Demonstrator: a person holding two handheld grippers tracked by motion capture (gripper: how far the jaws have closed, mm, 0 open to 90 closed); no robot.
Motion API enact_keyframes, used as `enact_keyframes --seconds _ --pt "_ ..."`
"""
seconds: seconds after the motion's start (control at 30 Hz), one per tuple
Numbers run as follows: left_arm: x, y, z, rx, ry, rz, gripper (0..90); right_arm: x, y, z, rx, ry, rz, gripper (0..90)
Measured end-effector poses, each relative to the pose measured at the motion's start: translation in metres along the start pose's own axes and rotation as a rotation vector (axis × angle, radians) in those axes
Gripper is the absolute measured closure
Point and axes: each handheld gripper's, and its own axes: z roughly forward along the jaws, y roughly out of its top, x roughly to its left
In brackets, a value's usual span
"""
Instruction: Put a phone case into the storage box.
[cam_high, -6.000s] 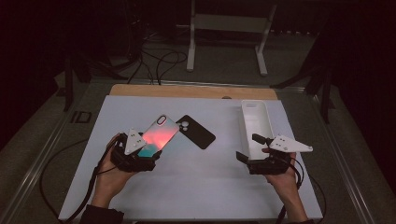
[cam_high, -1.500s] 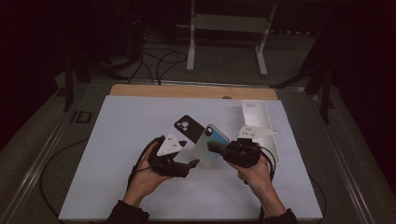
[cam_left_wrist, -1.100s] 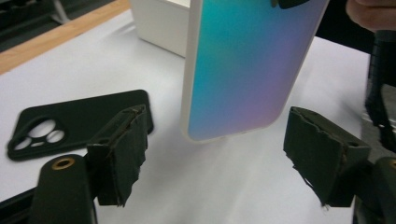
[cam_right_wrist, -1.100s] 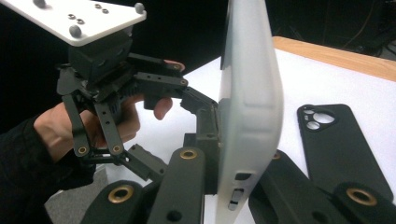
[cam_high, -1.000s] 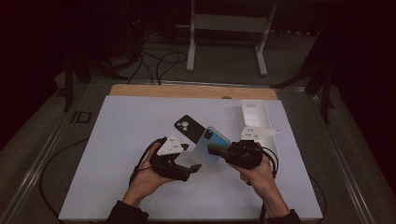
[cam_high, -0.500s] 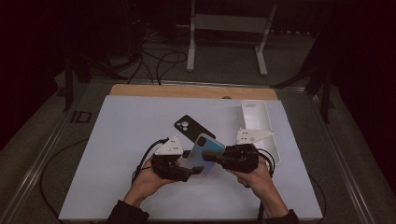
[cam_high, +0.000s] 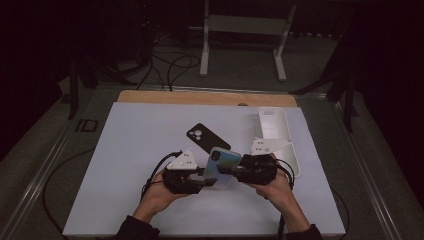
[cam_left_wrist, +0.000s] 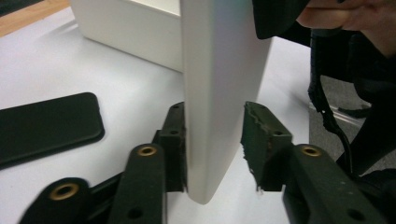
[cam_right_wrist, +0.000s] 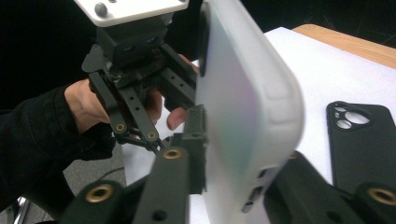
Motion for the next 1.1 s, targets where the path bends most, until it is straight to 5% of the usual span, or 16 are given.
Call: enact_keyframes --seconds 0.27,0.3,0.43,0.7,1.1 --pt "-0.004 -0.001 0.001 -0.019 -0.033 0.026 80.2 -0.001 0.000 0.002 -0.014 -0.006 0.008 42.6" --pt "-0.004 0.000 0.001 -0.015 -0.022 0.027 80.5 0.001 0.000 0.004 -0.005 -0.041 0.001 30.9" --pt "-0.001 0.000 0.000 -0.013 -0.001 0.013 80.6 0.005 0.001 0.008 0.022 -0.123 -0.006 15.9" --pt "0.002 -0.002 -0.003 -0.011 0.036 -0.011 80.7 0.005 0.001 0.003 -0.005 -0.217 0.036 13.7" --pt "0.004 -0.004 -0.004 -0.025 0.086 -0.033 80.7 0.009 -0.001 0.001 -0.023 -0.263 0.088 14.6"
